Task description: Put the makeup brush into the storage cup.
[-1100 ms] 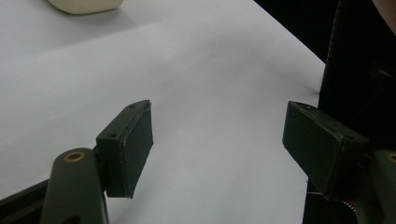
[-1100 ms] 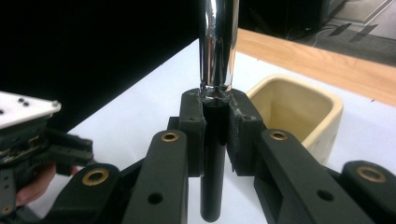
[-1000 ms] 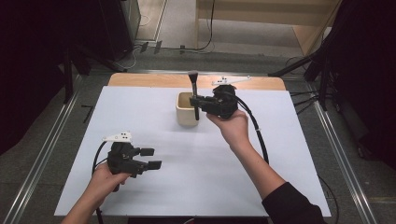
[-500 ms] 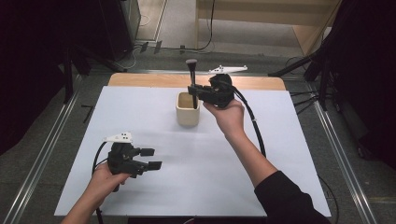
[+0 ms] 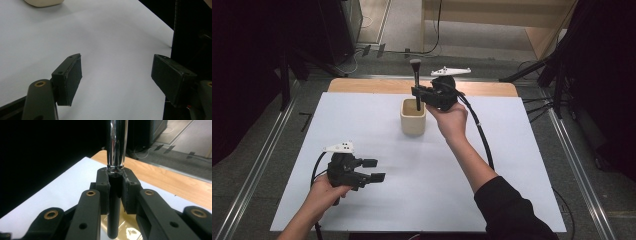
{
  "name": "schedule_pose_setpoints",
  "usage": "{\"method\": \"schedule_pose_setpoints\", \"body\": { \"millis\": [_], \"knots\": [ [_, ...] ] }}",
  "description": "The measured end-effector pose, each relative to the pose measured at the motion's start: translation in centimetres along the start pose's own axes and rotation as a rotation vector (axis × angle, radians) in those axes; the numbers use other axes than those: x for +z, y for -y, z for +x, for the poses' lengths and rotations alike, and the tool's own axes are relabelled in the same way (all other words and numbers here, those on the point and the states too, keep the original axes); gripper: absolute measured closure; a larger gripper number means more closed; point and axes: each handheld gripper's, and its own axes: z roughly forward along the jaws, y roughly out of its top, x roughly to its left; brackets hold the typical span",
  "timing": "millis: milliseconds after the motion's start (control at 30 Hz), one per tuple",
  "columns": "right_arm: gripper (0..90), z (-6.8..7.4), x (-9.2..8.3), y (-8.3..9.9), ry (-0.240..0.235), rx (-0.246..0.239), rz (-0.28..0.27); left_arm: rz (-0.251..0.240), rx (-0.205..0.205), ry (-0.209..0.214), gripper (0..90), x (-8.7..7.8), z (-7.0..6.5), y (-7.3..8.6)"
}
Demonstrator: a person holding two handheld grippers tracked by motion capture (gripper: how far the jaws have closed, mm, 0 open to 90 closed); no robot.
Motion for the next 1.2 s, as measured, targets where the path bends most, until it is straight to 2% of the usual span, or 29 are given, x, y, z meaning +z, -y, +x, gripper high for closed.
{"method": "schedule_pose_setpoints", "body": {
  "millis": [100,367,533,867,967,1200],
  "knots": [
    [79.3,-0.1,0.3,0.1,0.037,-0.008,-0.027,0.001,0.003,0.001,25.2,0.1,-0.1,0.0],
    [79.3,-0.3,1.4,0.4,0.079,-0.008,-0.058,0.004,0.009,0.001,25.2,0.1,-0.1,0.0],
    [79.3,-0.4,2.0,0.7,0.09,0.008,-0.068,0.007,0.01,0.001,25.3,0.1,0.0,0.0],
    [79.3,-0.5,3.1,1.3,0.126,-0.008,-0.07,0.012,0.013,0.003,25.3,0.2,-0.1,0.0],
    [79.3,-0.3,3.4,1.4,0.121,-0.021,-0.071,0.014,0.014,0.003,25.3,0.2,-0.1,0.0],
    [79.3,-0.2,3.9,2.2,0.116,-0.013,-0.068,0.012,0.013,0.002,25.3,0.2,-0.1,0.0]
  ]
}}
